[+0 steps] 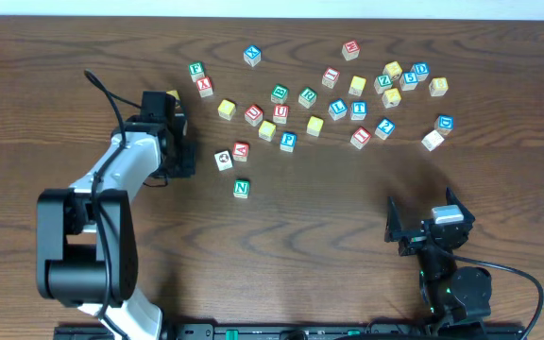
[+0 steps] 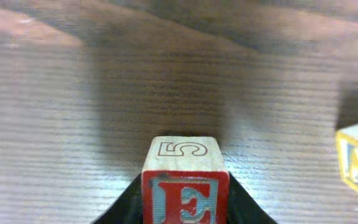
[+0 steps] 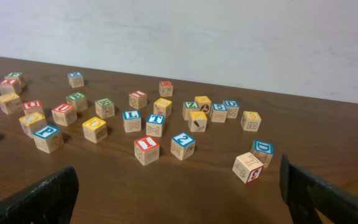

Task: Spell out NEURIPS
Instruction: 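Carry the red E block to the right of the N block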

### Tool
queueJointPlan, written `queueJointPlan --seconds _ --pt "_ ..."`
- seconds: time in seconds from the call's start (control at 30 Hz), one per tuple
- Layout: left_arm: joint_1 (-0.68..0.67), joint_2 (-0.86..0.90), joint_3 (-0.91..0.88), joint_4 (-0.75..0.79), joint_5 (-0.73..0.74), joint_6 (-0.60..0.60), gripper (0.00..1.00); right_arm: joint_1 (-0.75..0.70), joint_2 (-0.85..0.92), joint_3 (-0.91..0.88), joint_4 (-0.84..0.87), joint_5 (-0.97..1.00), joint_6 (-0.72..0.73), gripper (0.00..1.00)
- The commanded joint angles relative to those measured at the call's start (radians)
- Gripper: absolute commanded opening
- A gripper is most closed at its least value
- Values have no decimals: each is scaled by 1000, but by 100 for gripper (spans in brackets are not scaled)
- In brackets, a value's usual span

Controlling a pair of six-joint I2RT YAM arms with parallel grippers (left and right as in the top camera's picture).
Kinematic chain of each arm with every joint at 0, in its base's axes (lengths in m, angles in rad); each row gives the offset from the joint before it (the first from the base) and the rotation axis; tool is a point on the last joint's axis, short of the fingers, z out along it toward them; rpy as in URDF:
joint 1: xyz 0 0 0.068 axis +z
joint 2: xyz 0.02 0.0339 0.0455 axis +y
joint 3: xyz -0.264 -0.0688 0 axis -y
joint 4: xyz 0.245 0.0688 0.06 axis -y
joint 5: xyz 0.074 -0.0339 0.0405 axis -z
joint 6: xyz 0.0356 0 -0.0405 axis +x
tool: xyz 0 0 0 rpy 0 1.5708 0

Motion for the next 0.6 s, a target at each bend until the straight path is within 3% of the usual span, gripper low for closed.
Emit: queueJointPlan --seconds 0.0,0.33,0.53,0.57 --pt "-2 -62 26 -7 -2 -1 19 -8 -3 -1 -3 9 13 99" --pt "-4 -159 26 -42 -1 -2 19 -8 -3 -1 -3 9 13 99" --pt "-40 -306 26 -84 112 -24 19 -8 -3 -1 -3 9 13 99" --pt "-52 -326 26 -89 134 -44 15 -8 -3 -1 -3 9 13 99"
